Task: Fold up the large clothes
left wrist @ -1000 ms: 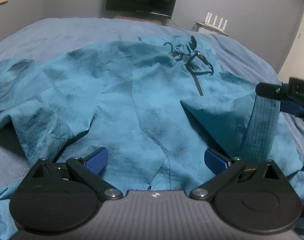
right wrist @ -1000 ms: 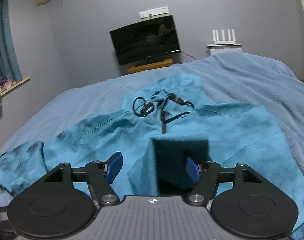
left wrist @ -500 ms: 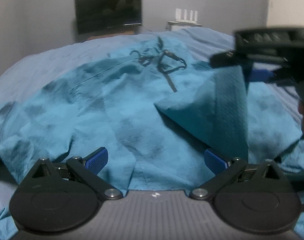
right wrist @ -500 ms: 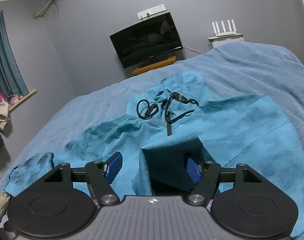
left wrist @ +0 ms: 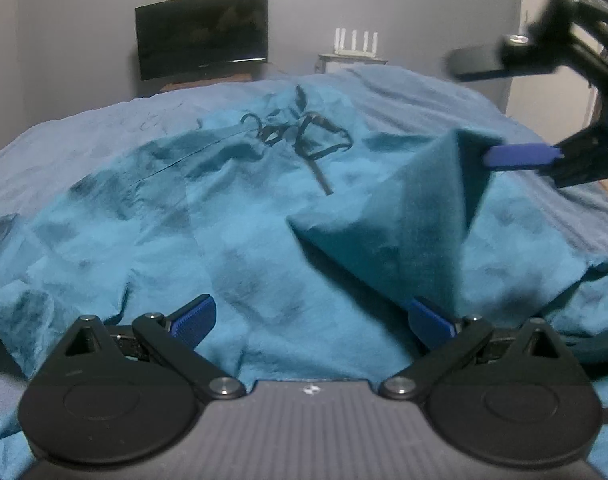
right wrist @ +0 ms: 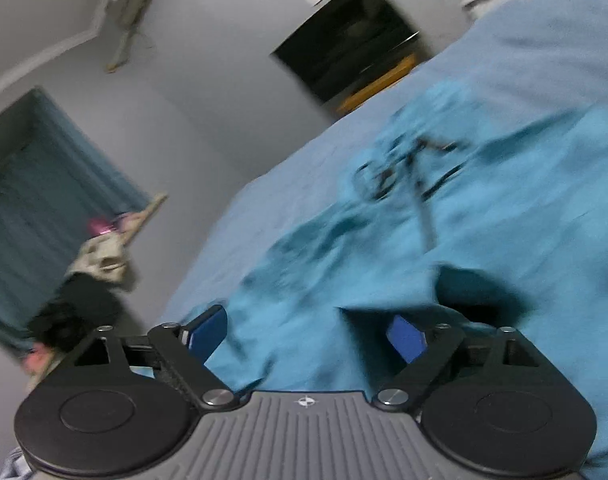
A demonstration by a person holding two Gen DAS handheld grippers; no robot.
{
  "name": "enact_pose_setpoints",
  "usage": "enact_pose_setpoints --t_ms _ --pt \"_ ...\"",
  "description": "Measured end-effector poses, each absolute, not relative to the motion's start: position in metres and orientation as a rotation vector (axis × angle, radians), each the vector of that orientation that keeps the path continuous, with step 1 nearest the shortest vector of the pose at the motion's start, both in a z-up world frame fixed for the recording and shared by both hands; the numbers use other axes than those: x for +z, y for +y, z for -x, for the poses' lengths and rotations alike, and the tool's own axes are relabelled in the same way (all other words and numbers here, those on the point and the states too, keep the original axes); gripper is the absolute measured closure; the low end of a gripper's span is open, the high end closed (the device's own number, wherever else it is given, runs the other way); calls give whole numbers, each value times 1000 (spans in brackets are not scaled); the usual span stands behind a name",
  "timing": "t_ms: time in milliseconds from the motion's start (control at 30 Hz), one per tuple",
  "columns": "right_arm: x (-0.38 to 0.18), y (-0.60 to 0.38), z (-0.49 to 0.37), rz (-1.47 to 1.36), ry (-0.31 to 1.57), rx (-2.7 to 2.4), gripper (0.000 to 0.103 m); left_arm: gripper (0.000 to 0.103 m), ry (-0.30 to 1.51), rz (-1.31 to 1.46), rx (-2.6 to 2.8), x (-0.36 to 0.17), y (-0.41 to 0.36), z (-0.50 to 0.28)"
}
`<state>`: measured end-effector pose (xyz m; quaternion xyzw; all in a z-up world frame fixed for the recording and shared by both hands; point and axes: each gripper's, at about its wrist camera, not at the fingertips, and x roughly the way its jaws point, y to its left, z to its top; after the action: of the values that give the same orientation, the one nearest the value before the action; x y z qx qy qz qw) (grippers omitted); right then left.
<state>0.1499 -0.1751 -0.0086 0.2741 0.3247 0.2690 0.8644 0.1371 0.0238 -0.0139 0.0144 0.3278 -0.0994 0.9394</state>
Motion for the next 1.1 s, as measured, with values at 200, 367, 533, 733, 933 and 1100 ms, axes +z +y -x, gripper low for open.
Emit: enact_pose_setpoints --t_ms 200,367,533,733,933,1100 --pt "1 -217 -129 -698 600 592 10 0 655 -89 -309 7 -24 -147" --pt "4 -231 -125 -688 577 497 10 0 636 -389 -306 -4 -88 -168" --pt "0 -247 -123 -529 594 341 10 60 619 -571 -292 -22 -102 -175" --pt "-22 -266 -141 -577 632 269 11 91 567 -296 -128 10 -25 -183" --pt "-38 -253 -155 -555 663 271 11 93 597 -24 44 19 73 -175" --pt "-45 -241 -157 -516 703 279 11 91 735 150 86 -18 108 -178"
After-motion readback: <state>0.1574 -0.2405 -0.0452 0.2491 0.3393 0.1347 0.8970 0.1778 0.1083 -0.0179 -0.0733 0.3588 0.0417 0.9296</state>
